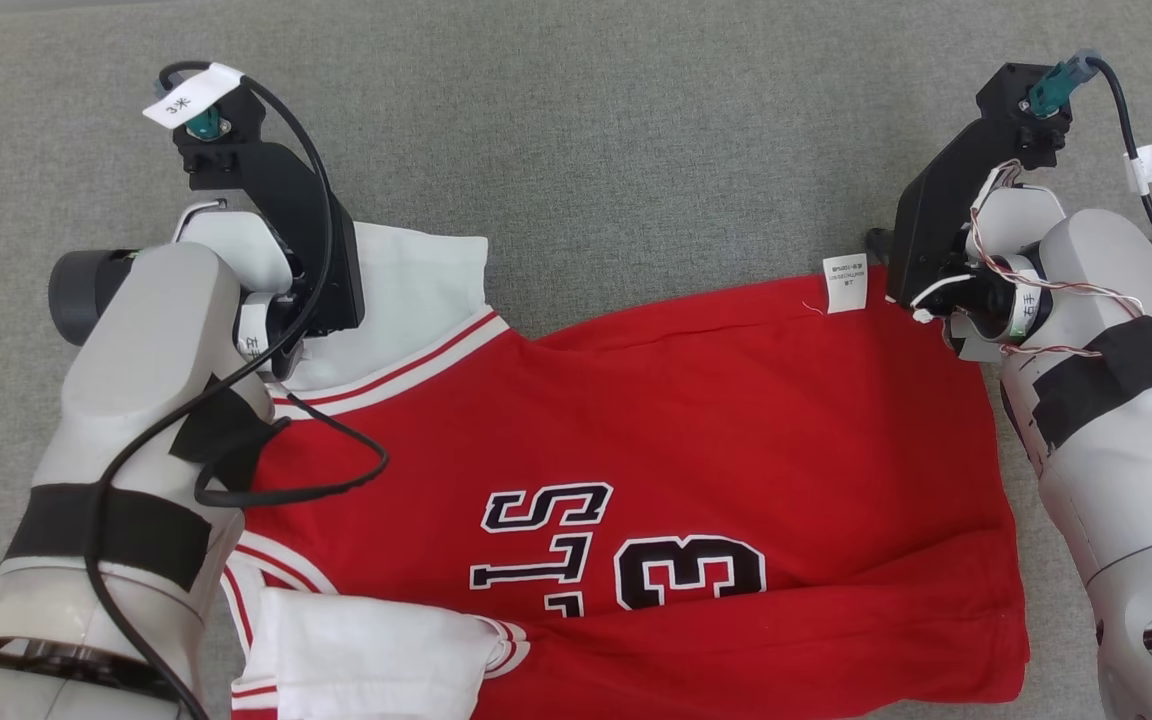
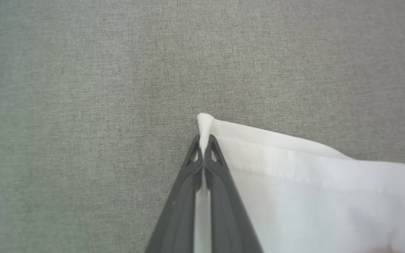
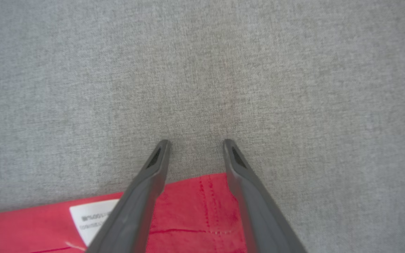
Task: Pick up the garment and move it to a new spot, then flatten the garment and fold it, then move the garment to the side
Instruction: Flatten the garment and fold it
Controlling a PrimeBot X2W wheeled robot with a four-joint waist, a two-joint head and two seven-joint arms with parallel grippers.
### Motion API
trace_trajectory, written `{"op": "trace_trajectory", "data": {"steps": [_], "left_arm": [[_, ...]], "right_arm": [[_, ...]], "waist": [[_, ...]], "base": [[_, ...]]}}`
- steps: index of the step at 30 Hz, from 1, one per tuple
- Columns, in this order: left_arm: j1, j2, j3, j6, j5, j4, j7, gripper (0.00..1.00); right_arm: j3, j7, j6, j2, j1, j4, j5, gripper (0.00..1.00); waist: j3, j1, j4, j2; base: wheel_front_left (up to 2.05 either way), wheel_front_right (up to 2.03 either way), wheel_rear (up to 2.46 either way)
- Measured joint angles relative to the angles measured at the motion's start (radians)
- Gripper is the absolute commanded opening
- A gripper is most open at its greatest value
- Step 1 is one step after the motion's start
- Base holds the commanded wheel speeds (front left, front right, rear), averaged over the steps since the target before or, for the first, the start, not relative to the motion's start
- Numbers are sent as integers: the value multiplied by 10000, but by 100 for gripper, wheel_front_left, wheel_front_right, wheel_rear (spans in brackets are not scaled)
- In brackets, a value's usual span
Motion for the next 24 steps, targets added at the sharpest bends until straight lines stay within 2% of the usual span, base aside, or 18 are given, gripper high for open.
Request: {"op": "trace_trajectory", "data": {"steps": [2,3,4,5,6,8,10,11,14,24], "left_arm": [[-5,-10,-13,0,0,46,-81,0],[-8,-17,-12,0,0,61,-90,0],[-12,-23,-23,-2,0,79,-130,0],[-12,-33,-27,-2,0,98,-163,0],[-12,-44,-27,-2,0,117,-167,0],[-14,-69,-42,-13,0,205,-203,0],[-14,-92,-61,-15,0,261,-261,0],[-14,-104,-61,-15,-2,280,-263,0],[-14,-111,-84,-84,-2,382,-339,0],[-15,-173,-90,-90,-21,725,-458,0]], "right_arm": [[10,15,15,0,-1,65,21,81],[13,31,38,-2,-5,75,21,77],[12,31,46,-8,-9,88,21,69],[10,31,44,-13,-14,105,21,49],[10,38,44,-21,-20,128,21,45],[10,130,33,-35,-32,190,21,43],[50,203,29,-38,-44,251,13,49],[61,228,29,-38,-55,286,8,55],[136,249,27,-19,-127,397,-31,100],[297,79,-102,-36,-186,539,-253,100]], "waist": [[6,0,2,0],[7,0,4,0],[8,0,5,0],[5,0,8,0],[1,0,12,0],[-9,0,17,1],[-23,0,19,0],[-32,0,20,0],[-86,0,7,0],[-437,0,-138,1]], "base": [[0,0,0],[0,0,0],[0,0,0],[0,0,0],[0,0,0],[0,0,0],[0,0,0],[0,0,0],[0,0,0],[0,0,0]]}}
